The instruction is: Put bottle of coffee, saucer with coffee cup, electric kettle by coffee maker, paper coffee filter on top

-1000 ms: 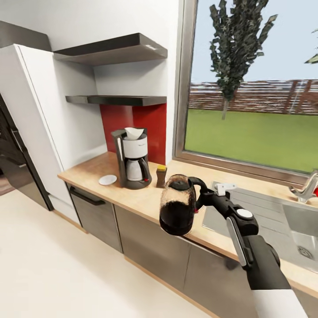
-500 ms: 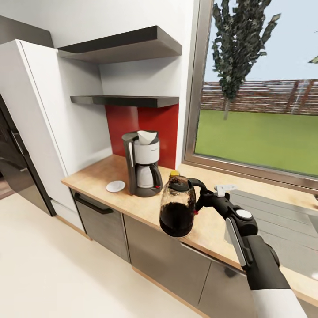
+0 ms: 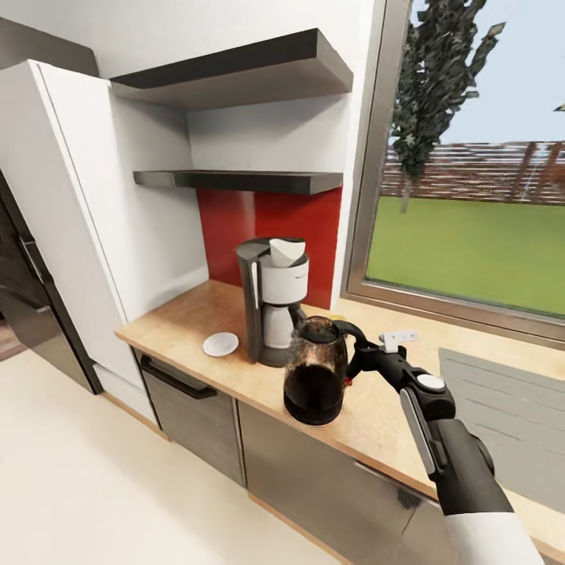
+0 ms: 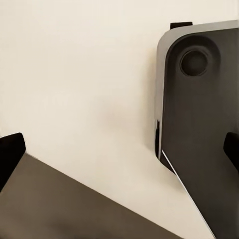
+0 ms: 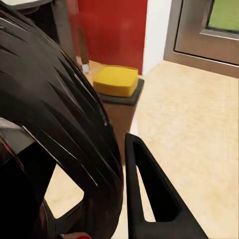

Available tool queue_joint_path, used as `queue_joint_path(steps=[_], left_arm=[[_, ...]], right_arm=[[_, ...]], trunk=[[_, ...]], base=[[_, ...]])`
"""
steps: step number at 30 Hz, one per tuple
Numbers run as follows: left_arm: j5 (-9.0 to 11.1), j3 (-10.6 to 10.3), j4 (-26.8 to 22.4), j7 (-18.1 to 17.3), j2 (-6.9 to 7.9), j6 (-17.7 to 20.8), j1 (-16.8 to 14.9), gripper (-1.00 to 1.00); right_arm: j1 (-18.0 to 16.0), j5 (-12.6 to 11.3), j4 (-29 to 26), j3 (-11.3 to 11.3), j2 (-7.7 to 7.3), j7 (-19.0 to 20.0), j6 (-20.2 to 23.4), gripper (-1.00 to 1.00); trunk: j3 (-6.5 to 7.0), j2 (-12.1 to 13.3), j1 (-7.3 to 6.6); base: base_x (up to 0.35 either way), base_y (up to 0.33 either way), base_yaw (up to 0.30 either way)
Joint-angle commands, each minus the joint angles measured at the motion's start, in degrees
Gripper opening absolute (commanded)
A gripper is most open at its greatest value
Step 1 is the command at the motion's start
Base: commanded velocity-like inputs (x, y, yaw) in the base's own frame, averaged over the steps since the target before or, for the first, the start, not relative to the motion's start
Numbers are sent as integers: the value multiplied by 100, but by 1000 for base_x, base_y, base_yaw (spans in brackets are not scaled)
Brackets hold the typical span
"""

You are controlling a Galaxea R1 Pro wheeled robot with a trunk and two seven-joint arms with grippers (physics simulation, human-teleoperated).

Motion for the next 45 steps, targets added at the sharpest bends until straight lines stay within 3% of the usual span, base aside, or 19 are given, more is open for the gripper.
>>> queue_joint_path(steps=[1,12,19,45], left_arm=[[-54,27,7,18,1,-17,-5,100],[-54,22,7,17,-3,-16,-5,100],[-54,27,7,19,3,-16,-5,100],[-54,27,7,19,9,-16,-5,100]], right_arm=[[-6,1,-8,2,-2,15,32,-100],[-6,4,219,-6,-6,-3,-280,-100],[-6,-4,334,-7,-6,-310,-409,-100],[-6,-3,546,-15,-2,-328,-421,-100]], trunk=[[-11,-11,5],[-11,-11,5],[-11,-11,5],[-11,-11,5]], base=[[185,171,0],[39,17,0],[177,0,0],[30,0,0]])
